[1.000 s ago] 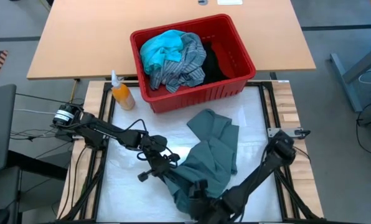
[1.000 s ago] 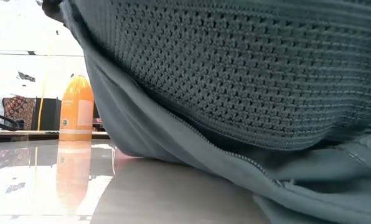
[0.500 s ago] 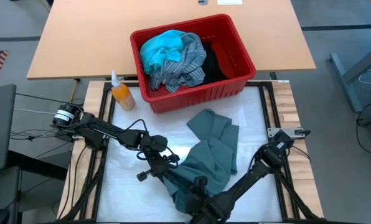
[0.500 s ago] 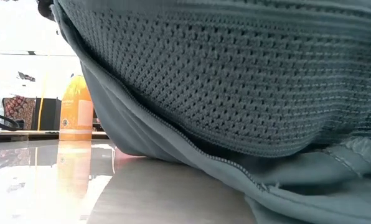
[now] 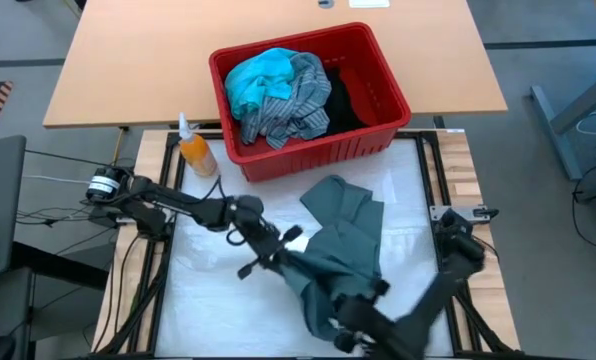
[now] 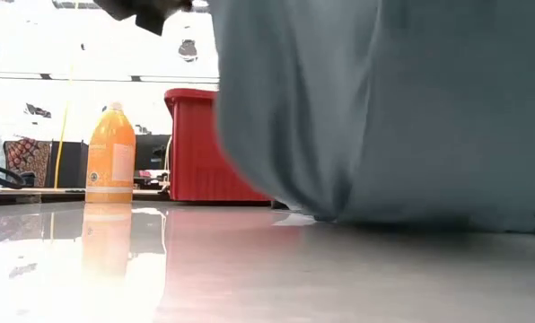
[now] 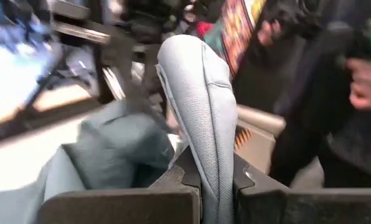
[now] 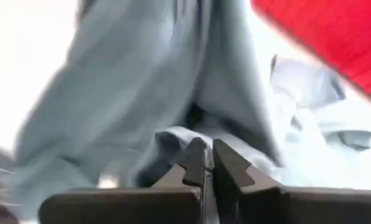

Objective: Fold Laundry from Bin
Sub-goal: Fold the dark blue pants

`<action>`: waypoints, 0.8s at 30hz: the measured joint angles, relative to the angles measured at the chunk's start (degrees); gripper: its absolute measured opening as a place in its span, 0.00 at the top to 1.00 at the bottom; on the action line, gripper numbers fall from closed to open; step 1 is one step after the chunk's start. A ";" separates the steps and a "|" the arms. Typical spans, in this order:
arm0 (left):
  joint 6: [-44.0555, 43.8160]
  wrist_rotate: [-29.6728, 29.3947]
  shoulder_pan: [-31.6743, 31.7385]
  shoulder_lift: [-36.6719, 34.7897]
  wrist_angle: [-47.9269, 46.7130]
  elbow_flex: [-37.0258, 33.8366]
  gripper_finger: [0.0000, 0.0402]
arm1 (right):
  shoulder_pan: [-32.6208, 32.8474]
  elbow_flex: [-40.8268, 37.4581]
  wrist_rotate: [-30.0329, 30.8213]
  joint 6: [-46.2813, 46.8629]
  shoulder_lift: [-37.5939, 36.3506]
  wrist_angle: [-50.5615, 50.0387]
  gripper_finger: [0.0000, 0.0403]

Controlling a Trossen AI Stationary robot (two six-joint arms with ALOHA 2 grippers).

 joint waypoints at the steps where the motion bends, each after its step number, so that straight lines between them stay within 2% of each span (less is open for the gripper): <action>1: -1.66 0.34 0.67 0.01 1.69 0.69 1.00 | 1.15 -1.05 3.70 1.27 -2.03 -0.26 0.92; 4: -5.76 1.19 2.56 0.01 8.65 3.24 1.00 | 1.97 -3.36 12.23 4.70 -8.07 -0.26 0.92; 8: -9.82 3.19 6.11 -0.01 15.06 7.45 1.00 | 0.11 -6.08 23.05 3.49 -15.88 -0.29 0.92; 13: -14.47 5.15 12.29 -0.03 23.77 14.13 1.00 | -7.58 -7.74 31.82 -9.28 -24.66 -0.26 0.92; 16: -14.33 0.81 17.78 -0.04 23.78 19.64 1.00 | -14.93 -7.31 36.80 -20.56 -30.45 -0.34 0.92; 19: -10.56 -5.81 24.01 0.01 21.99 26.93 1.00 | -25.65 -2.82 37.07 -29.42 -37.21 2.06 0.92; 21: -8.57 -8.70 27.77 -0.01 18.98 32.89 1.00 | -32.38 0.19 36.69 -34.48 -40.98 7.91 0.92; 24: -7.12 -5.51 31.26 -0.19 6.63 41.96 1.00 | -37.66 1.84 26.54 -49.58 -44.83 18.68 0.92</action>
